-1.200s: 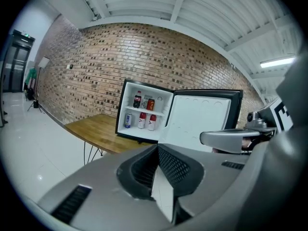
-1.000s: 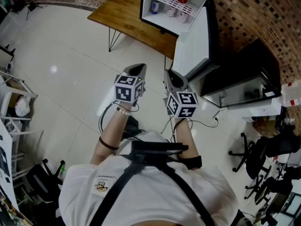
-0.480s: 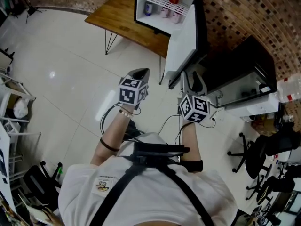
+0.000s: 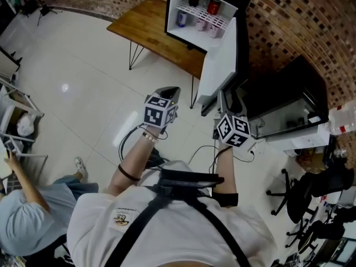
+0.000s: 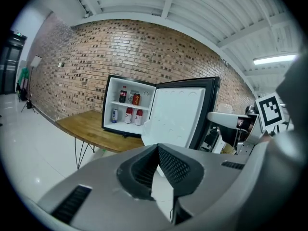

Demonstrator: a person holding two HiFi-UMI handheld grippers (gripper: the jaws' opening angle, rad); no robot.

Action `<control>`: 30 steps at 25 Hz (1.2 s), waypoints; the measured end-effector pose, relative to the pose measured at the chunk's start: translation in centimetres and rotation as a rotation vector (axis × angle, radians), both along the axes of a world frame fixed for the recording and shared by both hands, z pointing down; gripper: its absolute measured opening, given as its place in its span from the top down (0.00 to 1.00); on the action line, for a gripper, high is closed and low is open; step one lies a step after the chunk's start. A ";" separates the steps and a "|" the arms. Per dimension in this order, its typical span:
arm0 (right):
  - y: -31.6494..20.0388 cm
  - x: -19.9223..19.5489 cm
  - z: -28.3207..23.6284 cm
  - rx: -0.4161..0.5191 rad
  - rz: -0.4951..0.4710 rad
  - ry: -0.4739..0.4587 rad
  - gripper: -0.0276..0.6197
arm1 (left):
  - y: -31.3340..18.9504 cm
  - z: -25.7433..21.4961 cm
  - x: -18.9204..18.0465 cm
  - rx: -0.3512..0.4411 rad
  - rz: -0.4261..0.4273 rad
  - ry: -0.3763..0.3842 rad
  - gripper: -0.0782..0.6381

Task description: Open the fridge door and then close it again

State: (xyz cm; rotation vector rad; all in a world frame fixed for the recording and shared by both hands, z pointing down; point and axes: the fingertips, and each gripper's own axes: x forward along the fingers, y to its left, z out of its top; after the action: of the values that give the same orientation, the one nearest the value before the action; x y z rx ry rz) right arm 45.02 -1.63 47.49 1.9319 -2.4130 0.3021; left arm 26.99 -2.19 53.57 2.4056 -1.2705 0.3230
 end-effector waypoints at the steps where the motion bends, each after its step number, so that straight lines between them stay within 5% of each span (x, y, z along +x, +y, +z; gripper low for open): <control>1: -0.1 -0.2 0.0 0.000 0.000 -0.006 0.64 | -0.2 0.1 -0.2 -0.004 0.001 0.000 0.89; 3: -0.3 -0.6 -0.1 0.000 0.002 -0.002 0.74 | -0.5 0.2 -0.7 -0.009 0.000 -0.001 0.89; 14: -2.3 -5.9 0.2 -0.018 -0.095 0.079 0.68 | -1.7 0.8 -2.6 -0.028 -0.030 -0.001 0.89; 30: -10.7 -21.3 0.8 -0.022 -0.184 0.269 0.69 | -4.2 1.6 -13.4 -0.040 -0.179 0.001 0.89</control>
State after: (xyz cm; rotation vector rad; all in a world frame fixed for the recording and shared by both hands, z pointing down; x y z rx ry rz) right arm 23.75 -12.30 48.34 1.6069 -2.3724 0.0575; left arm 13.60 -6.41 55.13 2.2382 -1.4525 0.2920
